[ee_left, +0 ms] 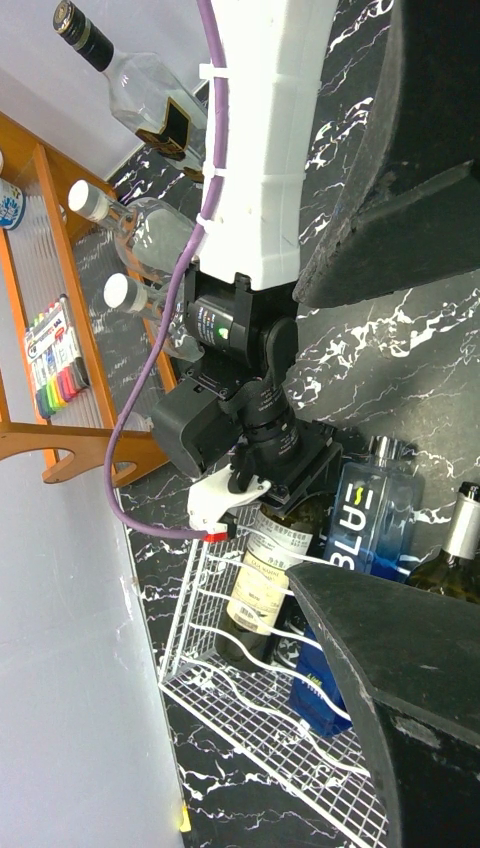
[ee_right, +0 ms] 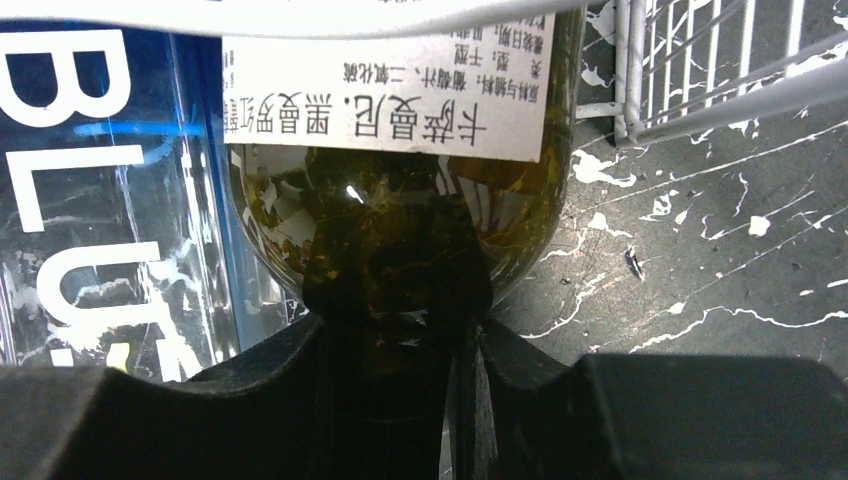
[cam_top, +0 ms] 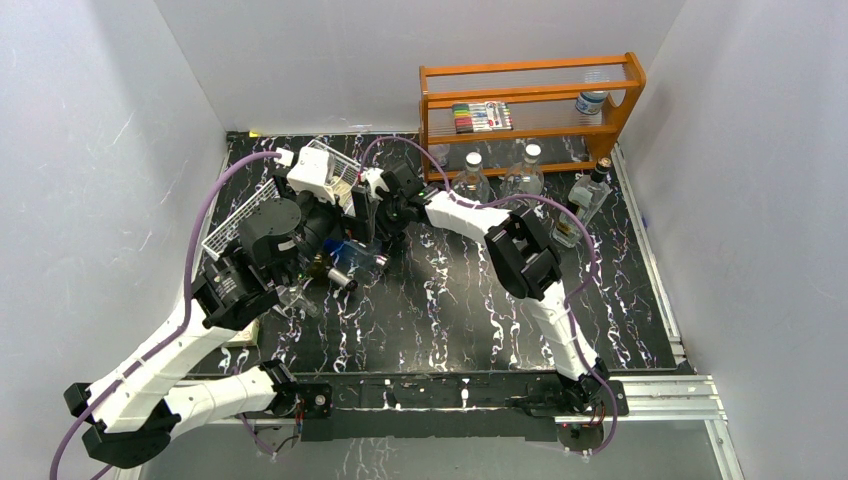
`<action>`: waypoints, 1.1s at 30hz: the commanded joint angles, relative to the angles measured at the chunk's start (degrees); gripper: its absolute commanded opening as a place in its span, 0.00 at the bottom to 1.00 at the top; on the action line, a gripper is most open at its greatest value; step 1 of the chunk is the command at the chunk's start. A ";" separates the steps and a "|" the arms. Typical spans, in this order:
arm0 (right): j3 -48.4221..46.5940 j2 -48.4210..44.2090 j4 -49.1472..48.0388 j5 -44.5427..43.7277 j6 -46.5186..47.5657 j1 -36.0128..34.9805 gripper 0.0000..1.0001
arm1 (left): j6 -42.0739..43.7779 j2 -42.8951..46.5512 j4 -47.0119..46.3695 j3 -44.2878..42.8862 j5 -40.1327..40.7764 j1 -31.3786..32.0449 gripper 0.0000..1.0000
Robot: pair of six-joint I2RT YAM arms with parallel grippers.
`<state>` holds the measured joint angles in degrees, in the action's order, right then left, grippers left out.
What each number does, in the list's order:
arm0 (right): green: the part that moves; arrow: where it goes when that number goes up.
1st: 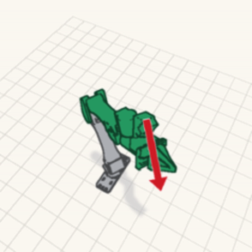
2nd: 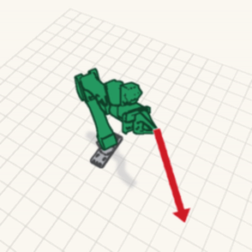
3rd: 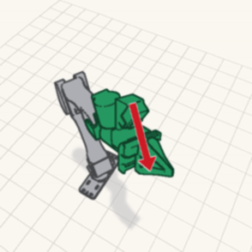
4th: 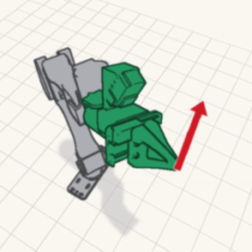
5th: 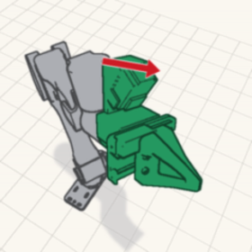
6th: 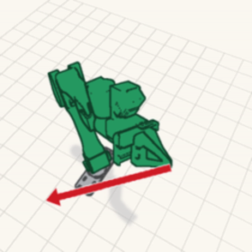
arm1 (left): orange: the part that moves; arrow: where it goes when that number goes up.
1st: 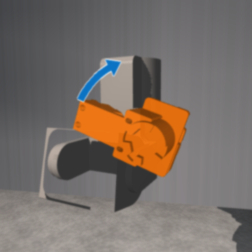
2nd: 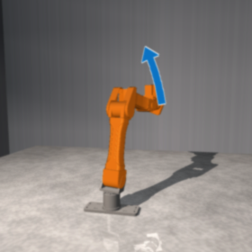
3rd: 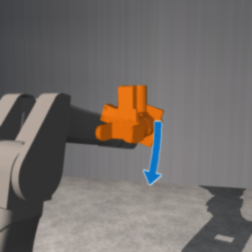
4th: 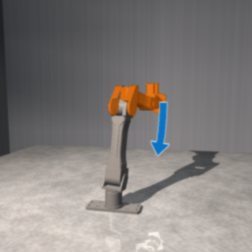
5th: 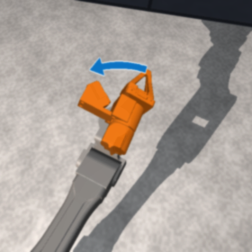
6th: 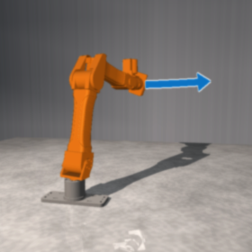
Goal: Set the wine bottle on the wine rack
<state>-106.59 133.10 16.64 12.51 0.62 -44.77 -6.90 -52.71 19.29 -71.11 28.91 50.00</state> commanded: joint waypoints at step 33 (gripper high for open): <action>1.28 -9.63 -7.94 -3.12 -2.68 0.46 0.82 | 0.35 0.65 2.02 -1.53 -0.08 0.03 0.98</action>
<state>-107.18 130.76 11.35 10.46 -1.43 -44.64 -7.03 -52.80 21.12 -71.09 28.91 50.00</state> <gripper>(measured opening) 0.819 0.981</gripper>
